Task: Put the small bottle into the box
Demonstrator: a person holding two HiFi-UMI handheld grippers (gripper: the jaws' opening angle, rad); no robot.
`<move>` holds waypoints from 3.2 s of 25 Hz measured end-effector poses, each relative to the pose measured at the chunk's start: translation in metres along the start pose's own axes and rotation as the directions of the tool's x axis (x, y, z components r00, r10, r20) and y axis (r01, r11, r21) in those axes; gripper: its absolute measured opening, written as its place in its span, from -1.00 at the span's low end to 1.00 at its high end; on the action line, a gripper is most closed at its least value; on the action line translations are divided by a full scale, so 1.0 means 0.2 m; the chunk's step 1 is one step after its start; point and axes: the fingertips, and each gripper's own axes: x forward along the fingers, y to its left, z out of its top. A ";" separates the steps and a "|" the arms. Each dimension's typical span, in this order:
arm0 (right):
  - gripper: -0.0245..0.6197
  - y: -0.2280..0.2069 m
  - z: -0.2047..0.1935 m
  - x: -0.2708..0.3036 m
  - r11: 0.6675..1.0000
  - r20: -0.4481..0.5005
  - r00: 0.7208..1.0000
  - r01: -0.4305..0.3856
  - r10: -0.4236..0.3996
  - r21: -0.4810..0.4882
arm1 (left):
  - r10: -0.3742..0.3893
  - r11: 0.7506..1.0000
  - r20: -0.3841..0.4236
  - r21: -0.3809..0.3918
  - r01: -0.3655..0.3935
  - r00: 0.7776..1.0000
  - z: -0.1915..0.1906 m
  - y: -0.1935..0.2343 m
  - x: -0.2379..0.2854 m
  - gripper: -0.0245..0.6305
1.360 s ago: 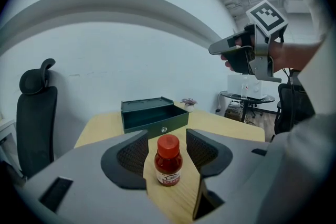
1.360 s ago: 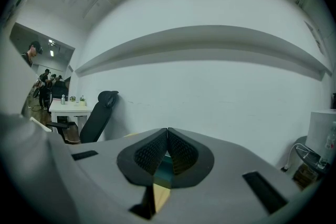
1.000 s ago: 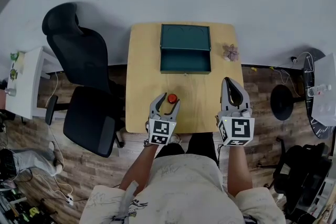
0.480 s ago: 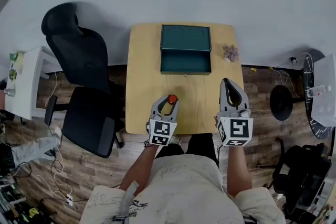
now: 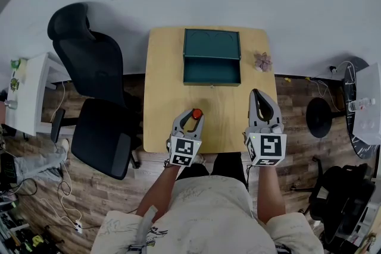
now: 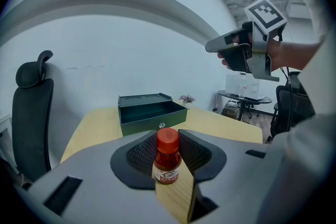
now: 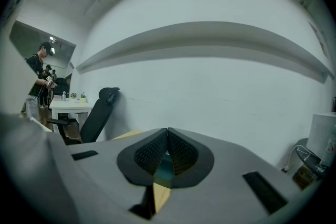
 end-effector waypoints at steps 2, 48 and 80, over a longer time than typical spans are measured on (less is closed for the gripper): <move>-0.88 0.00 0.00 0.00 1.000 0.000 1.000 -0.001 0.001 -0.001 | 0.003 1.000 0.008 0.002 -0.003 1.000 0.01 0.00 -0.01 -0.53; -0.88 0.09 0.14 -0.12 1.000 0.088 0.996 -0.014 0.014 -0.001 | 0.199 0.965 0.424 0.075 -0.253 0.884 0.86 0.32 -0.56 -0.53; -0.88 -0.32 0.03 0.18 0.997 0.025 0.998 -0.050 0.049 0.052 | 0.185 0.973 0.383 0.060 -0.224 0.905 1.06 0.23 -0.04 -0.53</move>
